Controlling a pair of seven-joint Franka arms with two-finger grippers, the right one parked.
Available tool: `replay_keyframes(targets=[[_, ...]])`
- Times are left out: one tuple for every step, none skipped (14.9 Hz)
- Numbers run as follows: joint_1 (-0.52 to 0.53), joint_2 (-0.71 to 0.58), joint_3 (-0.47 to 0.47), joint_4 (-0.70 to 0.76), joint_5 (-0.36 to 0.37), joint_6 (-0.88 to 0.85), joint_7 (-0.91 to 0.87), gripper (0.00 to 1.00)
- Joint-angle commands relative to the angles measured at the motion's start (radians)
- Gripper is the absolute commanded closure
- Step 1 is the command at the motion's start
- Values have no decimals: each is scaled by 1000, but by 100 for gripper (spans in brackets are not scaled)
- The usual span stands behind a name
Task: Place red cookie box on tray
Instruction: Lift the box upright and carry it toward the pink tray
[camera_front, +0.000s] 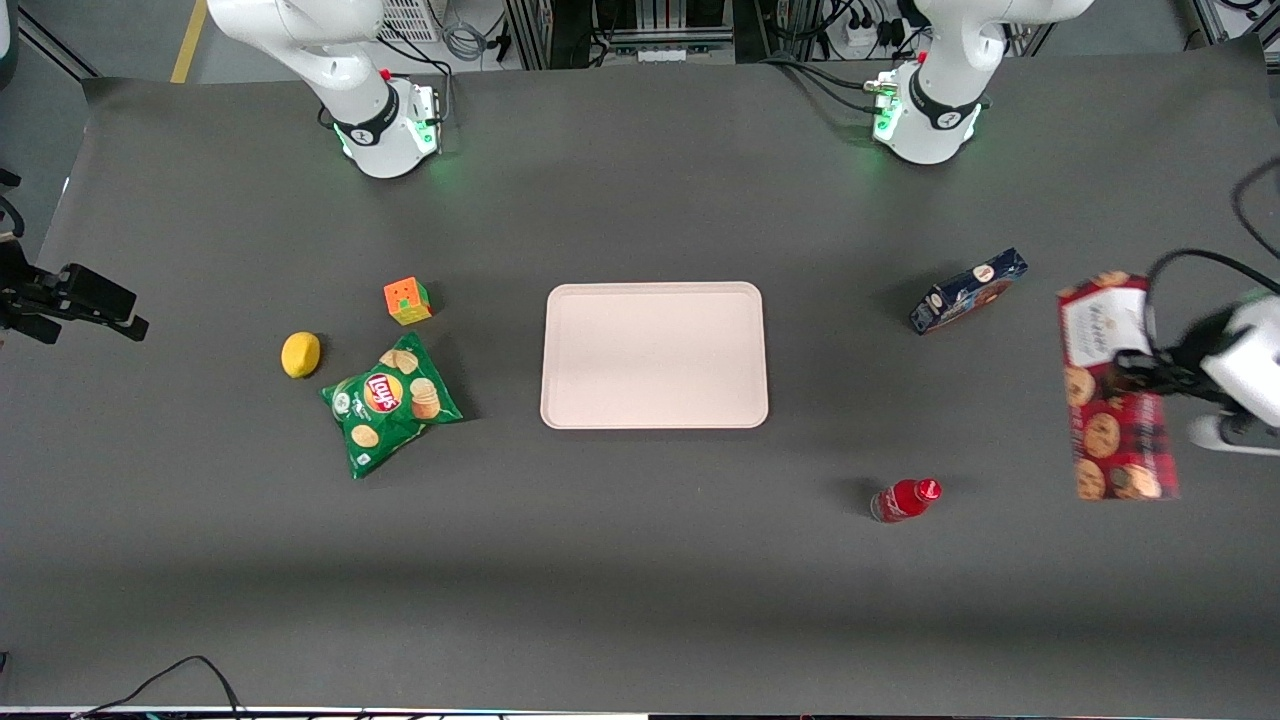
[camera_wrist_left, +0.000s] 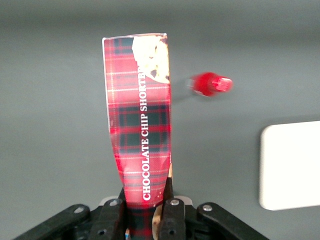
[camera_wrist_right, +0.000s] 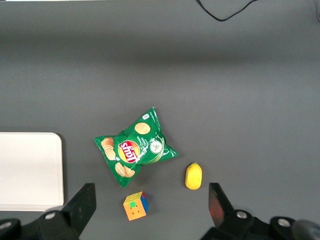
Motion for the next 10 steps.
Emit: replay_keyframes(targets=[[-94, -75, -92, -43, 14, -36, -280, 79], [-95, -75, -143, -43, 16, -39, -362, 79], [-96, -69, -195, -50, 17, -35, -423, 79], [-98, -66, -238, -68, 20, -16, -463, 80], [-104, -64, -275, -98, 37, 17, -494, 83], [-120, -67, -308, -156, 66, 68, -531, 84], [-128, -72, -339, -207, 91, 117, -581, 85], [-128, -72, -382, -252, 123, 158, -635, 85], [-130, -70, -420, -293, 149, 200, -678, 85], [-130, -69, -447, -341, 161, 249, -709, 87]])
